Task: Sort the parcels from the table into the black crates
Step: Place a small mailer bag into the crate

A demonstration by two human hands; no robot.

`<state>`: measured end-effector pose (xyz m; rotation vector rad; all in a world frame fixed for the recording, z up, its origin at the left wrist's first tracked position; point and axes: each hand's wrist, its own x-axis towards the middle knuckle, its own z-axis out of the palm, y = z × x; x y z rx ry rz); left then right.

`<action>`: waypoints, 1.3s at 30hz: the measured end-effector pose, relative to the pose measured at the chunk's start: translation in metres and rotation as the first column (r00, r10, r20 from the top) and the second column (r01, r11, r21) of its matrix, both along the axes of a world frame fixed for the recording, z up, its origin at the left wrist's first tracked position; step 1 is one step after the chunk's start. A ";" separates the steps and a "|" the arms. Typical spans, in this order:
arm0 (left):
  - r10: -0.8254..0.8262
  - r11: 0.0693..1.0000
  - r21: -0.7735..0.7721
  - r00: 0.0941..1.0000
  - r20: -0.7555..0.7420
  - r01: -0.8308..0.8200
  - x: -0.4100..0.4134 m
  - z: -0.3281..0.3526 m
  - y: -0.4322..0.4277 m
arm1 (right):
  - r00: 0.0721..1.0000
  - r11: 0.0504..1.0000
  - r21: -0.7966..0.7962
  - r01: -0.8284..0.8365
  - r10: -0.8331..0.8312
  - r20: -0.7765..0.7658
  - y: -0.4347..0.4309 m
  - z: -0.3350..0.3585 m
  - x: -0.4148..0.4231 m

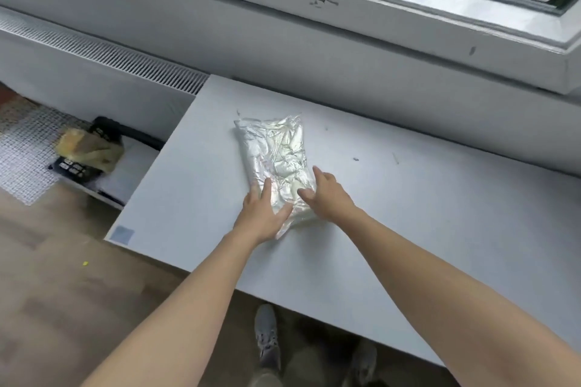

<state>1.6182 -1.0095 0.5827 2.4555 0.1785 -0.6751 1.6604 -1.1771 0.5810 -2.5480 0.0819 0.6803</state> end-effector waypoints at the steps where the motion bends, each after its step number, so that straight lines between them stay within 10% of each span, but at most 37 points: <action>1: 0.009 1.000 -0.026 1.000 -0.009 -0.009 0.002 -0.004 0.001 | 0.999 0.999 0.003 0.033 -0.033 -0.023 0.004 -0.004 0.001; 13: -0.304 0.948 -0.081 0.951 0.055 0.308 0.013 0.039 -0.046 | 0.881 0.833 0.288 0.473 -0.452 -0.141 -0.048 0.056 0.008; 19: -0.382 0.922 0.113 0.816 0.435 0.371 0.027 0.097 -0.093 | 0.841 0.660 0.537 0.525 -0.498 -0.210 -0.107 0.133 0.005; 26: -0.430 0.899 0.209 0.680 0.593 0.386 0.044 0.180 -0.132 | 0.873 0.918 0.161 0.361 -0.394 0.289 -0.165 0.191 -0.016; 39: -0.269 0.940 0.043 0.656 0.705 0.340 0.078 0.289 -0.173 | 0.844 0.885 0.452 0.109 -0.323 0.428 -0.221 0.227 -0.033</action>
